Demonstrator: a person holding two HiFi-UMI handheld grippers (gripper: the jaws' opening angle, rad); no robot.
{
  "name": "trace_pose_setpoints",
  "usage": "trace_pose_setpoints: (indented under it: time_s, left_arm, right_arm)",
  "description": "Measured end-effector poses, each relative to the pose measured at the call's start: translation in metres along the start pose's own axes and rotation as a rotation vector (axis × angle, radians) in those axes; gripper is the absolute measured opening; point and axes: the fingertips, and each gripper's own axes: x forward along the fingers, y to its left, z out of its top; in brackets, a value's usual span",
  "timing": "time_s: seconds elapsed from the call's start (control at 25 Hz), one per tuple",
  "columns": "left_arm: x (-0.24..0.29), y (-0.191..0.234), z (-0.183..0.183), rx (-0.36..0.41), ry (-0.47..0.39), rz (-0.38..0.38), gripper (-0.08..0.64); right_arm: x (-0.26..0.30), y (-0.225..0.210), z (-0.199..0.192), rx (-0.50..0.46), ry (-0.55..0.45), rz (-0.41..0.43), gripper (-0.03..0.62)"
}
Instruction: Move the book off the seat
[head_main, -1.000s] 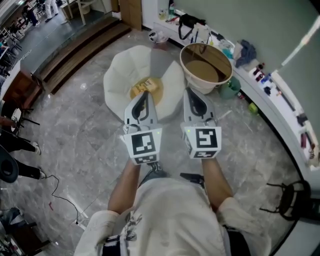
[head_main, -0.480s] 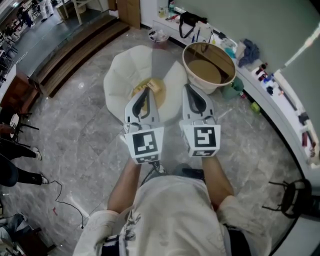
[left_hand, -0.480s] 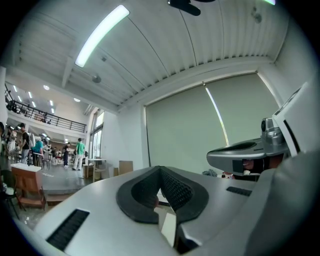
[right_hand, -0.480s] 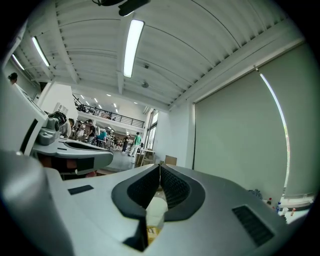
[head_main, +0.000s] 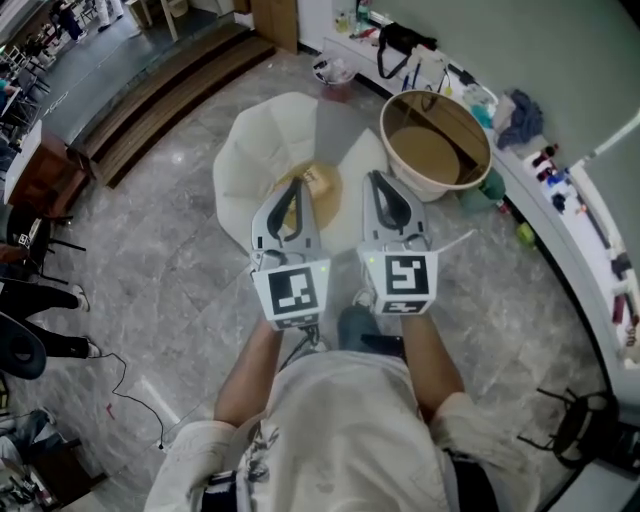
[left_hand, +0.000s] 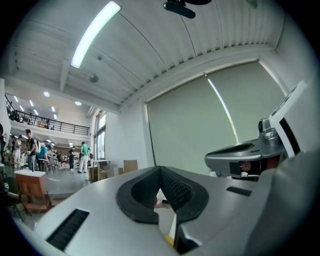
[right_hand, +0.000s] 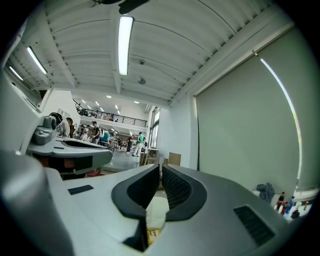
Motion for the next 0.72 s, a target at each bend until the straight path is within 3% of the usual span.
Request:
trace_pose_setpoints:
  time_s: [0.48,0.72]
  left_arm:
    - [0.142,-0.034,0.007,0.033,0.027,0.082,0.002]
    - [0.168,-0.013,-0.015,0.013,0.089,0.134,0.002]
  right_arm:
    - [0.103,-0.104,-0.017,0.056,-0.001,0.090,0.005]
    - [0.145,-0.102,-0.031,0.081,0.038,0.149,0.005]
